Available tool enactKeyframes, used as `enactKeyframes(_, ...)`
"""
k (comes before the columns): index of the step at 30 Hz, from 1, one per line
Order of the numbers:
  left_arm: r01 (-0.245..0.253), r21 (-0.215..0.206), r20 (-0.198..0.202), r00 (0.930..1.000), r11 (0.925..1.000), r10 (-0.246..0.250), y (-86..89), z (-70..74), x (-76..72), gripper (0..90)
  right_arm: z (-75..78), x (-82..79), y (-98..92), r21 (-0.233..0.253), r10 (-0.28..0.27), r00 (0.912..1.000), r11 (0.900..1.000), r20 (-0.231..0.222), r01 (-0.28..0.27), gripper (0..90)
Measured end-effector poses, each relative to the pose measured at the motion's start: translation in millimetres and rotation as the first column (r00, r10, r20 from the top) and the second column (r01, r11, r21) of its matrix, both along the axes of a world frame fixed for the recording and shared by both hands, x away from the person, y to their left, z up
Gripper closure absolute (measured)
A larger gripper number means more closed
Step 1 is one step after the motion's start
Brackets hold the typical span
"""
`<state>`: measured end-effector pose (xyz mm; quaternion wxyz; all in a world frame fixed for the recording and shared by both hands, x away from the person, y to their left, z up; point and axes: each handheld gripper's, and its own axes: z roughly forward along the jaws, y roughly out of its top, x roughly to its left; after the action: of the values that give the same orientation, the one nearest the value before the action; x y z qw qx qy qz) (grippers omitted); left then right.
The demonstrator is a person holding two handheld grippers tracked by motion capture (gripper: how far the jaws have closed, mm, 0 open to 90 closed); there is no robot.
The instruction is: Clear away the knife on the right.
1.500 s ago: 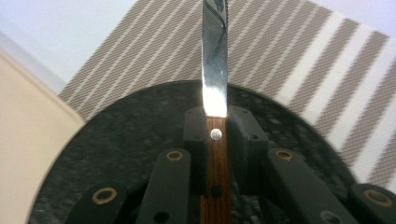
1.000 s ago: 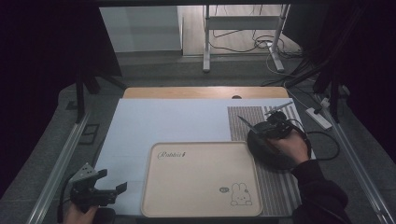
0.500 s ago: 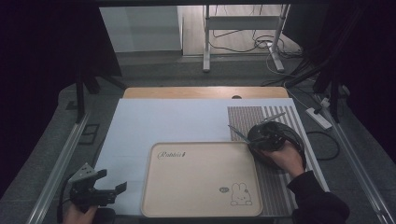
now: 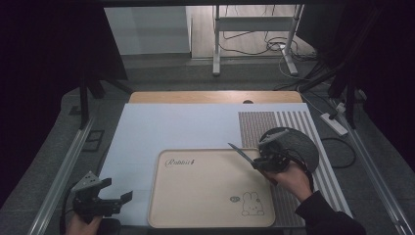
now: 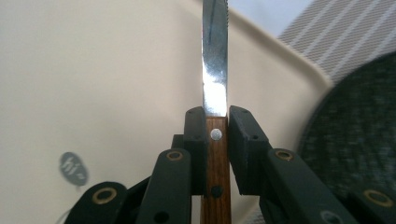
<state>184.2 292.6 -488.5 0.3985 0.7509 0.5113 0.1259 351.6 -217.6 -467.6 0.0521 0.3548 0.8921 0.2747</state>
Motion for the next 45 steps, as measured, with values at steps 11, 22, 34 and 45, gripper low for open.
enactKeyframes(11, 0.000, 0.009, 0.000, 1.0000, 1.0000, 0.000, -0.7, 0.0, -0.7, 1.8, -12.4, -21.3, 30.0, -0.039, 0.046, 0.9989, 0.998, -0.007, -0.046, 77.6)
enactKeyframes(22, 0.001, 0.011, -0.003, 1.0000, 0.9999, -0.001, -1.2, 0.1, 0.0, 1.8, -30.7, -17.9, 34.7, -0.104, 0.063, 0.9964, 0.992, -0.057, -0.069, 71.6)
enactKeyframes(34, 0.005, 0.017, -0.004, 1.0000, 0.9998, -0.005, -1.5, 0.1, -0.4, 1.8, -22.0, -14.0, 61.8, -0.109, 0.223, 0.9741, 0.968, -0.039, -0.226, 89.7)
enactKeyframes(45, 0.008, 0.020, -0.003, 1.0000, 0.9998, -0.008, -2.1, 0.2, 0.1, 1.9, -32.8, -3.5, 41.9, -0.108, 0.154, 0.9855, 0.981, -0.071, -0.161, 89.6)
